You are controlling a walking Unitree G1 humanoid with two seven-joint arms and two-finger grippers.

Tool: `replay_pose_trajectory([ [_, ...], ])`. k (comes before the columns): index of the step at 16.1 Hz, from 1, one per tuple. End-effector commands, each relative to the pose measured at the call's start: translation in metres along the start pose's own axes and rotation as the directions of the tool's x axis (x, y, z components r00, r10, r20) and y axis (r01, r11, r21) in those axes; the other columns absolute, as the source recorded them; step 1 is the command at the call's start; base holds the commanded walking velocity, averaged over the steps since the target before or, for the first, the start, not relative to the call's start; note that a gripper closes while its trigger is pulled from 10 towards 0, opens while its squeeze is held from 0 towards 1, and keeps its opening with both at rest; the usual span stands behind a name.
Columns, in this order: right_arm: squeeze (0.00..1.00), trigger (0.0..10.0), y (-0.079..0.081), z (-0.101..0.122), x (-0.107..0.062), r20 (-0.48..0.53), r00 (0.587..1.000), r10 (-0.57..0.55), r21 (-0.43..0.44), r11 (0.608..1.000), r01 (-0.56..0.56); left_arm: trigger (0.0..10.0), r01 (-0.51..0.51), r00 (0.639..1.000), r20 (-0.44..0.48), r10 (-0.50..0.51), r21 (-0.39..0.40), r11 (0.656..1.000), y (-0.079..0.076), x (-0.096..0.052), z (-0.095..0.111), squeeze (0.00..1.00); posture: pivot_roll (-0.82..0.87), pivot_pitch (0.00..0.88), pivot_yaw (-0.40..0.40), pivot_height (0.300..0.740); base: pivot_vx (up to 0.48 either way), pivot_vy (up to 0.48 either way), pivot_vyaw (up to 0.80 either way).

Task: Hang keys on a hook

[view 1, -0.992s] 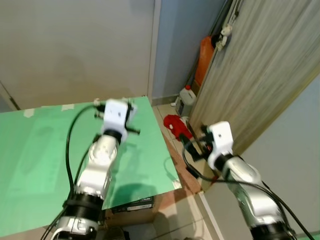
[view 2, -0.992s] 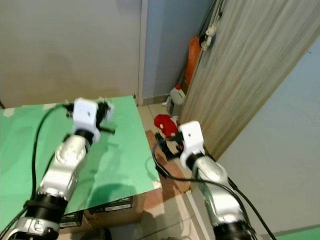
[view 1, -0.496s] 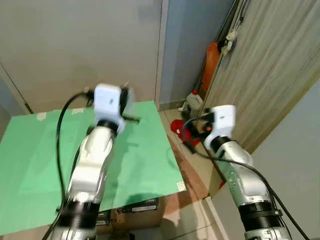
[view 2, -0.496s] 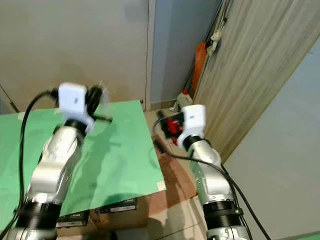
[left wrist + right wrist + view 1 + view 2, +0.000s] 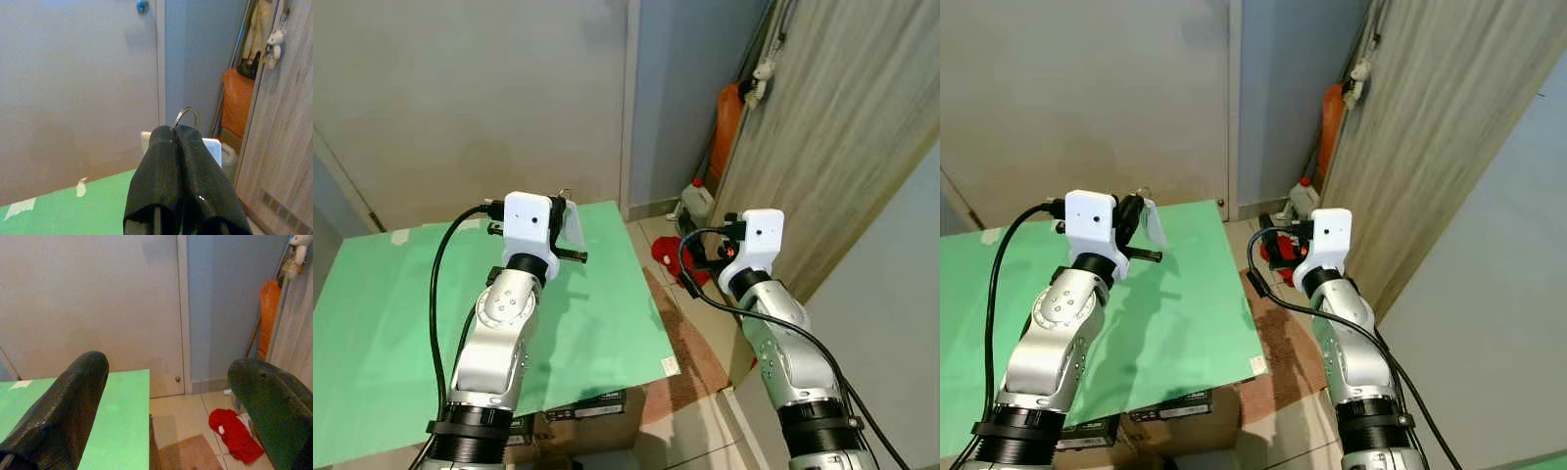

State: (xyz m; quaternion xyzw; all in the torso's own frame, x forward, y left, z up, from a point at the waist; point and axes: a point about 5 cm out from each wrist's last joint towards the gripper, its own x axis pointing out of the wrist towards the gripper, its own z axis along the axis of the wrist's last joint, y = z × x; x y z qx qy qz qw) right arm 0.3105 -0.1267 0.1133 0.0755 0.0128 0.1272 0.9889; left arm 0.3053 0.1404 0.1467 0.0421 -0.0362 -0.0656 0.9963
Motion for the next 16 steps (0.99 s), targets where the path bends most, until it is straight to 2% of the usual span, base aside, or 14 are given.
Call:
replay_pose_trajectory([
  [1, 0.00, 10.0, -0.002, -0.002, -0.002, -0.005, 1.000, -0.008, -0.002, 1.000, 0.008, 0.0, -0.001, 1.000, 0.014, 0.001, -0.005, 1.000, -0.003, -0.001, -0.002, 0.00, -0.01, 0.000, 0.019, 0.740, 0.000, 0.000, 0.00],
  [6, 0.00, 10.0, -0.001, -0.009, -0.006, -0.038, 0.999, 0.009, -0.004, 1.000, -0.010, 0.0, -0.015, 1.000, 0.022, 0.016, -0.038, 0.999, -0.003, 0.000, -0.004, 0.00, -0.02, 0.000, 0.012, 0.740, 0.000, 0.000, 0.00],
  [16, 0.00, 10.0, -0.005, -0.016, -0.010, -0.075, 0.997, 0.010, -0.001, 1.000, -0.011, 0.0, -0.017, 0.999, 0.043, 0.020, -0.053, 0.998, -0.008, 0.004, -0.005, 0.00, -0.03, 0.000, 0.012, 0.740, 0.000, -0.370, 0.00],
])
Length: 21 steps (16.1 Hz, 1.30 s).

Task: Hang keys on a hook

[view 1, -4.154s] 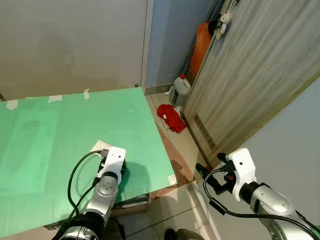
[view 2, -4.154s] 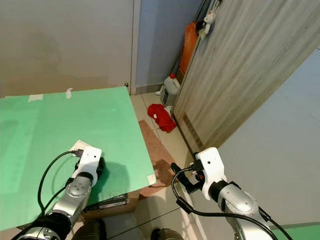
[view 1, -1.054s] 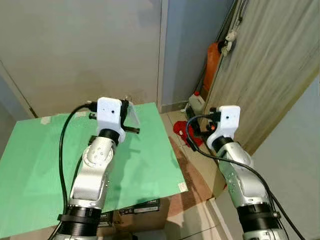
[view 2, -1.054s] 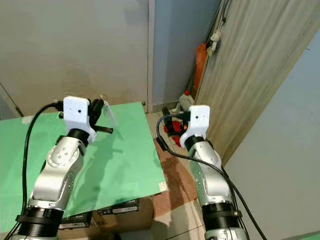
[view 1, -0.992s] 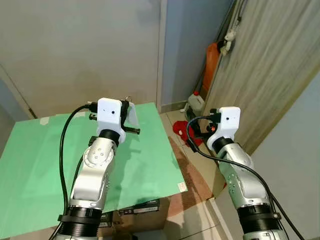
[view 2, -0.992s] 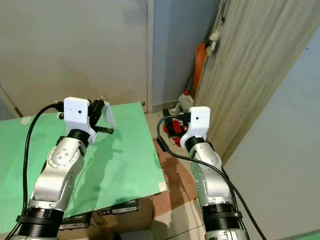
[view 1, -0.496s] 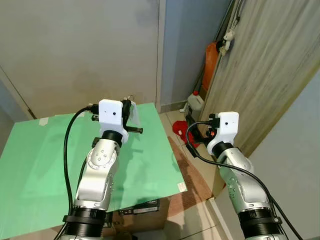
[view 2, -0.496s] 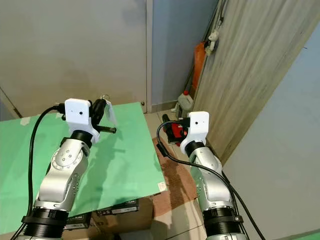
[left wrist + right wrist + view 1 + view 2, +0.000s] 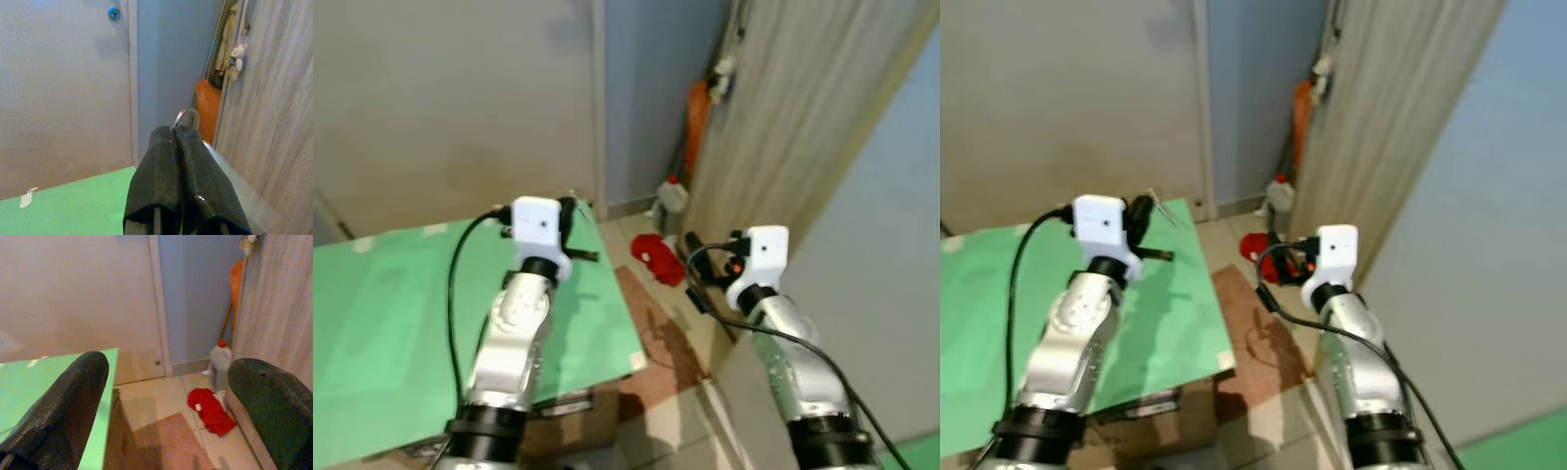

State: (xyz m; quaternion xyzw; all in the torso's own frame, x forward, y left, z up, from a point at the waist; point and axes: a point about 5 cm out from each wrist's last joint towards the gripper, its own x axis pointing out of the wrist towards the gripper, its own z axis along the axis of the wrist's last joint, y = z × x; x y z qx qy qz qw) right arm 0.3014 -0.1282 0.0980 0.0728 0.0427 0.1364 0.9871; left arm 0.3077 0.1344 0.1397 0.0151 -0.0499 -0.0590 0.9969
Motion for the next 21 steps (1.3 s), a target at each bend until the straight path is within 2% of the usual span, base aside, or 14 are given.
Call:
replay_pose_trajectory([
  [1, 0.00, 10.0, -0.0035, -0.0009, -0.0007, -0.016, 1.000, -0.004, -0.005, 1.000, 0.003, 0.0, -0.002, 1.000, 0.018, 0.002, -0.003, 1.000, -0.0021, 0.0018, 0.0024, 0.00, -0.03, 0.000, 0.012, 0.740, 0.000, -0.480, 0.00],
  [14, 0.00, 10.0, -0.0017, -0.0020, 0.0005, -0.032, 0.999, 0.016, -0.025, 1.000, -0.016, 0.0, 0.009, 0.999, 0.037, -0.011, 0.034, 0.999, -0.0074, 0.0034, 0.0041, 0.00, -0.03, 0.000, 0.009, 0.740, 0.000, 0.000, 0.00],
  [21, 0.00, 10.0, -0.0030, -0.0063, -0.0006, -0.064, 0.998, 0.028, -0.055, 0.998, -0.032, 0.0, 0.015, 0.999, 0.040, -0.017, 0.044, 0.999, -0.0094, 0.0014, 0.0033, 0.00, -0.03, 0.000, -0.002, 0.740, 0.000, 0.000, 0.76],
])
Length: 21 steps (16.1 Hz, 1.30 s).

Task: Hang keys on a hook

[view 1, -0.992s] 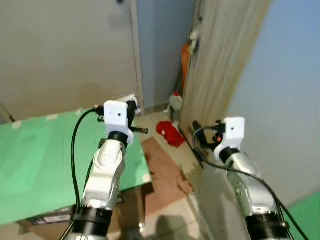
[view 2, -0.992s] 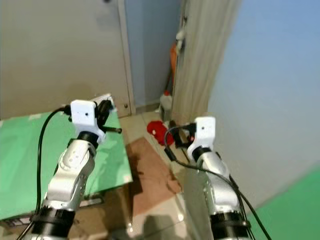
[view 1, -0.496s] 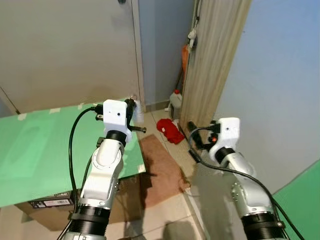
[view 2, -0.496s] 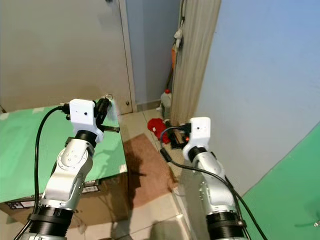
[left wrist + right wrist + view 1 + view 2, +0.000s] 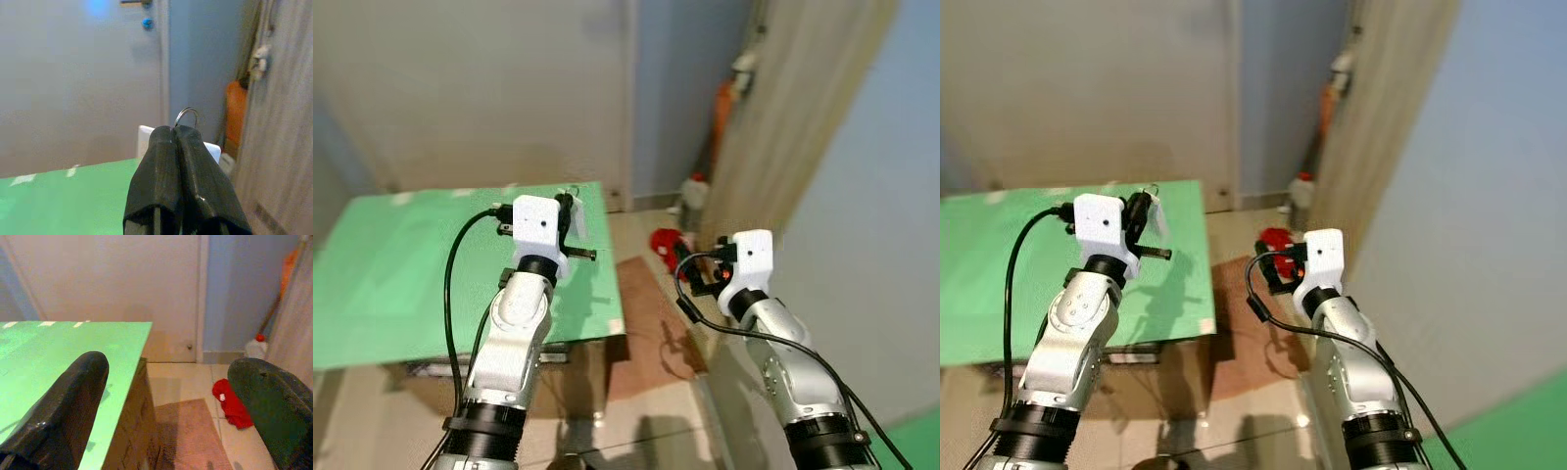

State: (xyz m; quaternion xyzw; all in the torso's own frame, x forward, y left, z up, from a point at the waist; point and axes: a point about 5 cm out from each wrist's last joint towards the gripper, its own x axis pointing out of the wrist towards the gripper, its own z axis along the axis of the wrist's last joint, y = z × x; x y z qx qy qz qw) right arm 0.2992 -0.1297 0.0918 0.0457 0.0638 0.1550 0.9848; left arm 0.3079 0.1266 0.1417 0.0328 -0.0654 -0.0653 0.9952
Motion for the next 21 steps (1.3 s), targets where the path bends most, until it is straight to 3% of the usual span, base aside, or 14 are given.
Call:
replay_pose_trajectory([
  [1, 0.00, 10.0, -0.0012, -0.0006, 0.0015, -0.020, 1.000, 0.004, -0.014, 1.000, -0.005, 0.0, 0.001, 1.000, 0.011, -0.001, 0.007, 1.000, -0.0018, -0.0001, 0.0012, 0.00, -0.03, 0.000, -0.004, 0.740, 0.000, 0.000, 0.79],
  [3, 0.00, 10.0, -0.0015, -0.0012, 0.0013, -0.022, 1.000, 0.002, -0.007, 1.000, -0.002, 0.0, 0.002, 1.000, 0.010, -0.002, 0.007, 1.000, -0.0027, -0.0006, 0.0012, 0.00, -0.02, 0.000, -0.006, 0.740, 0.000, 0.000, 0.79],
  [9, 0.00, 10.0, -0.0022, -0.0033, 0.0022, -0.030, 1.000, -0.002, 0.006, 1.000, 0.002, 0.0, 0.001, 1.000, 0.016, -0.001, 0.009, 1.000, -0.0055, -0.0013, 0.0023, 0.00, -0.02, 0.000, -0.008, 0.740, 0.000, 0.000, 0.00],
  [19, 0.00, 10.0, -0.0026, -0.0051, 0.0041, -0.035, 0.999, 0.001, 0.006, 1.000, 0.000, 0.0, 0.010, 1.000, 0.015, -0.010, 0.006, 1.000, -0.0076, 0.0008, 0.0025, 0.00, -0.02, 0.000, -0.004, 0.740, 0.000, 0.449, 0.00],
  [21, 0.00, 10.0, -0.0024, -0.0051, 0.0046, -0.034, 0.999, 0.000, 0.007, 1.000, 0.000, 0.0, 0.008, 1.000, 0.023, -0.008, 0.017, 1.000, -0.0069, 0.0017, 0.0035, 0.00, -0.02, 0.000, -0.001, 0.740, 0.000, 0.000, 0.00],
])
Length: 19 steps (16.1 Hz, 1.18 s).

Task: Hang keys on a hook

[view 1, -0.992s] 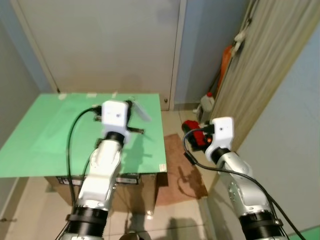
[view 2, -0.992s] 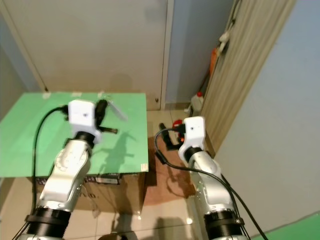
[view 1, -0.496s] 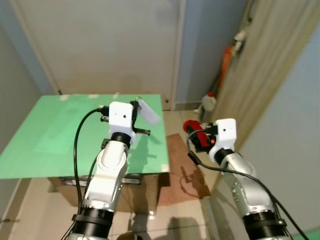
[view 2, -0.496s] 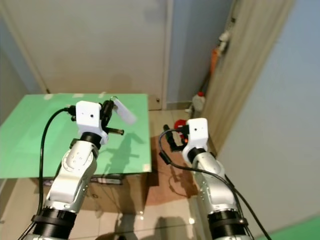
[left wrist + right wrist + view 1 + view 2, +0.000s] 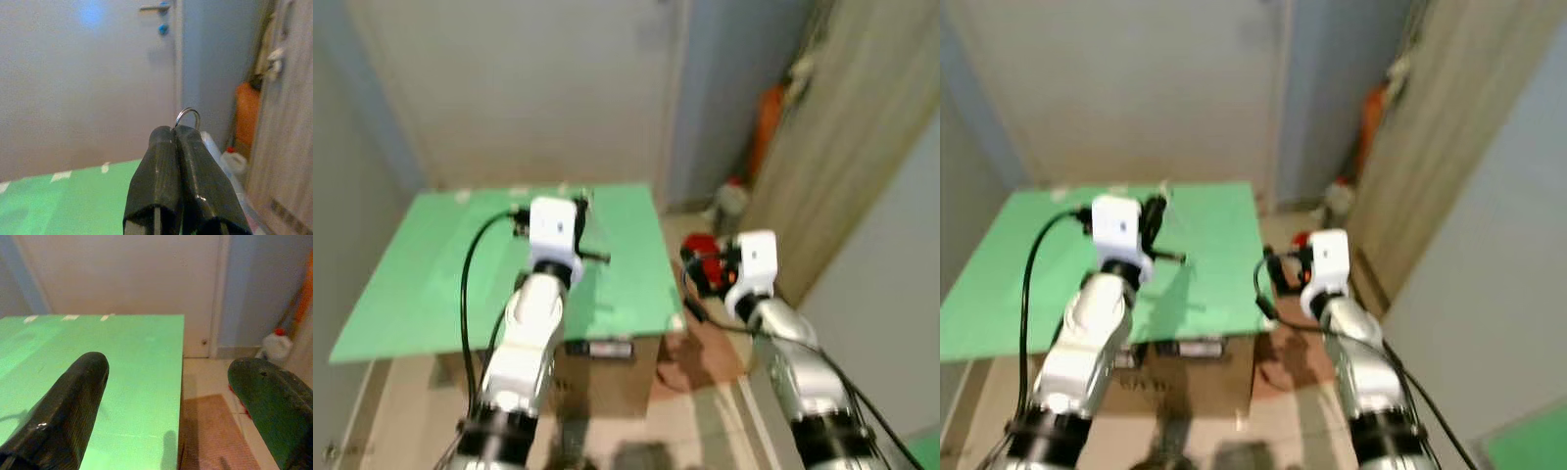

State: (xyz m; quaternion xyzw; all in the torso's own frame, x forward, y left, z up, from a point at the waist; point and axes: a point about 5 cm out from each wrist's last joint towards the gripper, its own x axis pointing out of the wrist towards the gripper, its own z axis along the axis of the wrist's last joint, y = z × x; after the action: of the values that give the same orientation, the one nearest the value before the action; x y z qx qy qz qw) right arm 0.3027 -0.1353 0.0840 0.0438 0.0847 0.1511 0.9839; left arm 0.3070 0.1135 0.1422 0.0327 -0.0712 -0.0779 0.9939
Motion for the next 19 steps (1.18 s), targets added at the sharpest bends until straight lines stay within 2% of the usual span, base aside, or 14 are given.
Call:
replay_pose_trajectory([
  [1, 0.00, 10.0, 0.005, 0.002, 0.002, 0.008, 1.000, 0.010, 0.004, 1.000, -0.010, 0.0, -0.016, 1.000, 0.009, 0.015, 0.020, 1.000, 0.006, 0.001, 0.002, 0.00, -0.03, 0.000, 0.000, 0.740, 0.000, 0.000, 0.00],
  [6, 0.00, 10.0, 0.004, 0.003, 0.003, 0.012, 1.000, 0.003, -0.003, 1.000, -0.003, 0.0, 0.012, 1.000, 0.013, -0.013, 0.034, 0.999, 0.003, 0.001, 0.002, 0.00, -0.03, 0.000, 0.006, 0.740, 0.000, 0.000, 0.00],
  [14, 0.00, 10.0, 0.003, -0.001, 0.002, -0.003, 1.000, 0.000, 0.009, 1.000, 0.000, 0.0, 0.130, 0.991, 0.020, -0.129, -0.021, 0.991, -0.005, -0.002, 0.002, 0.00, -0.03, 0.000, 0.010, 0.740, 0.000, 0.000, -0.73],
  [19, 0.00, 10.0, 0.001, -0.001, 0.003, -0.008, 1.000, 0.003, 0.005, 1.000, -0.003, 0.0, 0.167, 0.986, 0.032, -0.166, -0.021, 0.986, -0.009, -0.004, 0.003, 0.00, -0.03, 0.000, 0.006, 0.740, 0.000, 0.000, -0.73],
])
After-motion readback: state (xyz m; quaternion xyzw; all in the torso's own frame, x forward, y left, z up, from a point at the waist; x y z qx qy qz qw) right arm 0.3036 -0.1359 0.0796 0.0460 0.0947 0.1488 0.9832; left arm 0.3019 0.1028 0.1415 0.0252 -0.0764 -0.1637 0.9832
